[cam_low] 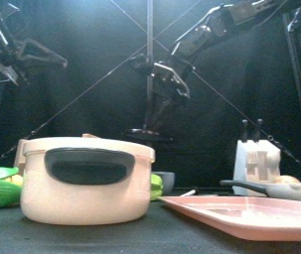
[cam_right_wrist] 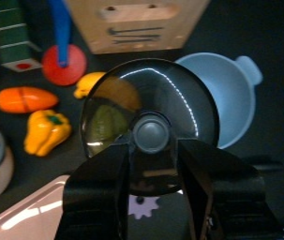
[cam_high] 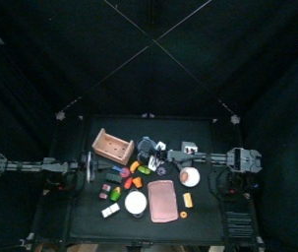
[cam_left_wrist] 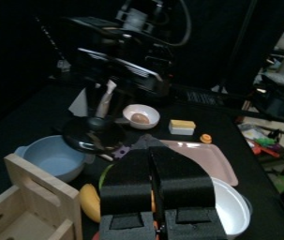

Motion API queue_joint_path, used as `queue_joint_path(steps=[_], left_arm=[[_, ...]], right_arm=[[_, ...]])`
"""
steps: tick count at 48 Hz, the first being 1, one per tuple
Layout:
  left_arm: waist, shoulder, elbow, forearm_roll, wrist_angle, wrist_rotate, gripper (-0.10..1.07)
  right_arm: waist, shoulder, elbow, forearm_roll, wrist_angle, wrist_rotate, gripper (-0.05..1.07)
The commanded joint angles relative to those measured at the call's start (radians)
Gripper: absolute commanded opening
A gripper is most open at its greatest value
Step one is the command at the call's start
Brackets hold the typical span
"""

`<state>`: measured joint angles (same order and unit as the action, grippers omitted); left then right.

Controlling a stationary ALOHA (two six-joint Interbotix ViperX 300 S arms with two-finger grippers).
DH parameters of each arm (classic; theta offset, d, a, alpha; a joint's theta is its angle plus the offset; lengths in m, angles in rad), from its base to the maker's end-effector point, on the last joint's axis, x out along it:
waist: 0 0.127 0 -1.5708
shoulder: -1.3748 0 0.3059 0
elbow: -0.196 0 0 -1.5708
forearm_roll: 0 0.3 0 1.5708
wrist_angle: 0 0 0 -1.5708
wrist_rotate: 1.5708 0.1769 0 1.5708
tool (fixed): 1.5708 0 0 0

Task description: Place pot lid on pot

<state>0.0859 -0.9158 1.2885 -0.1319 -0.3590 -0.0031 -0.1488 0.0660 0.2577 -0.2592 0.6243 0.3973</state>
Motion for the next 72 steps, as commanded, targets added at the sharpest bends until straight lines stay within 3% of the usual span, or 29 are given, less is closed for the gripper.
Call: queue_joint_path(steps=[1,26,40,56,72], left_arm=[[0.023,-0.006,-0.008,-0.017,-0.011,0.0,-0.02],[0.054,-0.009,-0.003,-0.034,-0.011,0.0,-0.02],[0.052,-0.009,-0.002,-0.034,-0.011,0.002,-0.02],[0.052,-0.009,-0.002,-0.032,-0.011,0.002,-0.02],[0.052,-0.011,0.0,-0.032,-0.011,0.002,-0.02]], right_arm=[[0.055,-0.054,-0.009,0.006,-0.032,0.005,0.58],[0.279,0.014,-0.009,0.025,-0.133,0.002,0.58],[0.357,0.107,-0.091,0.021,-0.152,0.0,0.58],[0.388,0.172,-0.158,0.021,-0.055,-0.006,0.58],[0.38,0.207,-0.193,0.02,-0.034,-0.014,0.58]])
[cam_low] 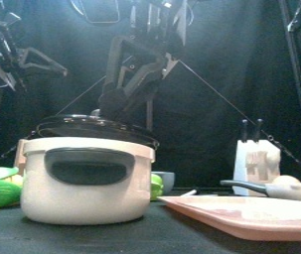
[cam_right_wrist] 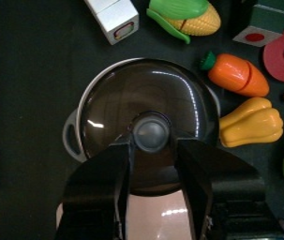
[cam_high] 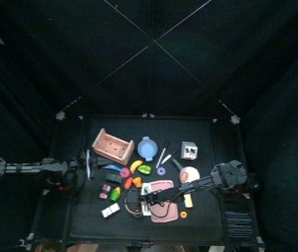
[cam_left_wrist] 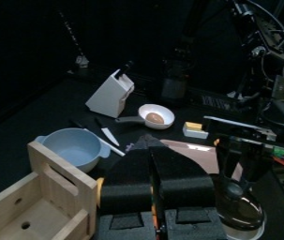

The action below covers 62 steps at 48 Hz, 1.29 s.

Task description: Place pot lid on pot

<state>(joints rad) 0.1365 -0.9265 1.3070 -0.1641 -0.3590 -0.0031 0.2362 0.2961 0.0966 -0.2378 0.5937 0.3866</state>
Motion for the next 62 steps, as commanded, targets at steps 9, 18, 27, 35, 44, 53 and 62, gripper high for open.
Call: queue_joint_path(steps=[9,18,27,35,44,53,62], left_arm=[[0.002,0.002,-0.015,-0.002,-0.011,0.002,-0.02],[0.002,0.002,-0.015,-0.002,-0.011,0.002,-0.02],[0.002,0.002,-0.015,-0.002,-0.011,0.002,-0.02],[0.002,0.002,-0.014,0.0,-0.011,0.002,-0.02],[0.002,0.002,-0.015,-0.002,-0.011,0.002,-0.02],[0.002,0.002,-0.012,-0.002,-0.011,0.002,-0.02],[0.002,0.002,-0.012,0.0,-0.011,0.002,-0.02]], right_arm=[[0.0,-0.02,-0.041,0.006,-0.003,-0.003,0.58],[0.0,-0.011,-0.043,0.009,-0.002,-0.003,0.58],[0.002,-0.002,-0.048,0.017,0.008,-0.003,0.58],[0.002,0.002,-0.051,0.017,0.017,-0.003,0.58],[0.002,0.008,-0.055,0.017,0.021,-0.005,0.58],[0.003,0.008,-0.074,0.017,0.043,-0.006,0.58],[0.005,0.015,-0.078,0.017,0.071,-0.005,0.58]])
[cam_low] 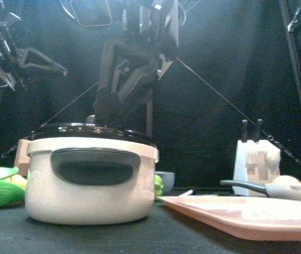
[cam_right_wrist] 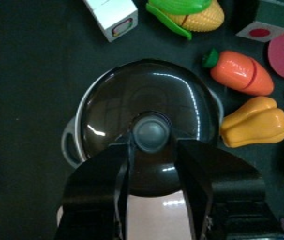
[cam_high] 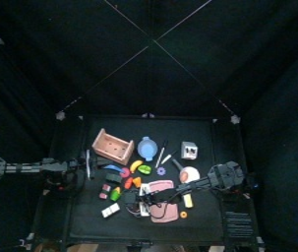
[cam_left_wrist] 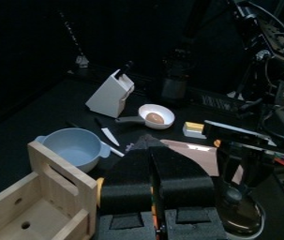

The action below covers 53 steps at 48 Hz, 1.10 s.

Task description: Place pot lid on pot

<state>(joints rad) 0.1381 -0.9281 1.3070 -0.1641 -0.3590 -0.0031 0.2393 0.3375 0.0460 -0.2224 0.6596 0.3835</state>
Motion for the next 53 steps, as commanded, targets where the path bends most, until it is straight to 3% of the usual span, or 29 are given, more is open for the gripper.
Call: queue_joint_path(steps=[1,53], left_arm=[[0.002,0.002,-0.012,0.0,-0.011,0.002,-0.02],[0.0,0.003,-0.011,-0.002,-0.011,0.002,-0.02]], right_arm=[[0.002,-0.026,-0.028,0.002,0.006,-0.002,0.58],[0.017,-0.012,-0.043,0.021,0.005,-0.003,0.58]])
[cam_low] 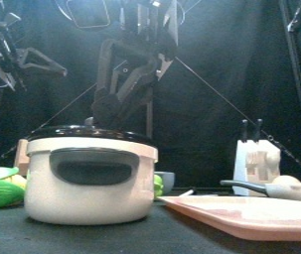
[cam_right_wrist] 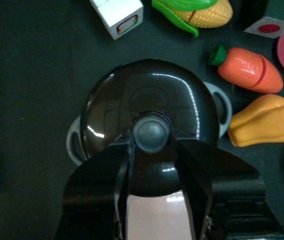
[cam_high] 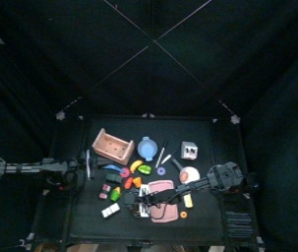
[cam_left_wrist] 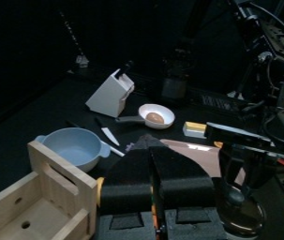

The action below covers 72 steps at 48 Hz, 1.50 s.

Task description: Place pot lid on pot

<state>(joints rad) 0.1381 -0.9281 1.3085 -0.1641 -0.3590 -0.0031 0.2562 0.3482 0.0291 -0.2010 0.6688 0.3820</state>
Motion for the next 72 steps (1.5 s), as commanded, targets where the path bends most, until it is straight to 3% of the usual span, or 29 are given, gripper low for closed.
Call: queue_joint_path(steps=[1,28,46,61,72], left_arm=[[0.002,0.002,-0.012,0.0,-0.011,0.002,-0.02],[0.002,0.003,-0.014,0.0,-0.011,0.002,-0.02],[0.0,0.002,-0.012,0.0,-0.009,0.002,-0.02],[0.0,0.003,-0.014,-0.002,-0.009,0.002,-0.02],[0.009,0.003,-0.015,0.0,-0.011,0.003,-0.02]], right_arm=[[0.0,-0.023,-0.026,0.0,-0.005,-0.002,0.58],[-0.005,-0.015,-0.021,-0.018,-0.005,0.002,0.62],[0.0,-0.031,-0.028,-0.032,-0.006,0.0,0.98],[0.002,-0.086,-0.009,-0.08,-0.025,0.015,0.99],[-0.012,-0.155,0.064,-0.072,-0.1,0.02,0.98]])
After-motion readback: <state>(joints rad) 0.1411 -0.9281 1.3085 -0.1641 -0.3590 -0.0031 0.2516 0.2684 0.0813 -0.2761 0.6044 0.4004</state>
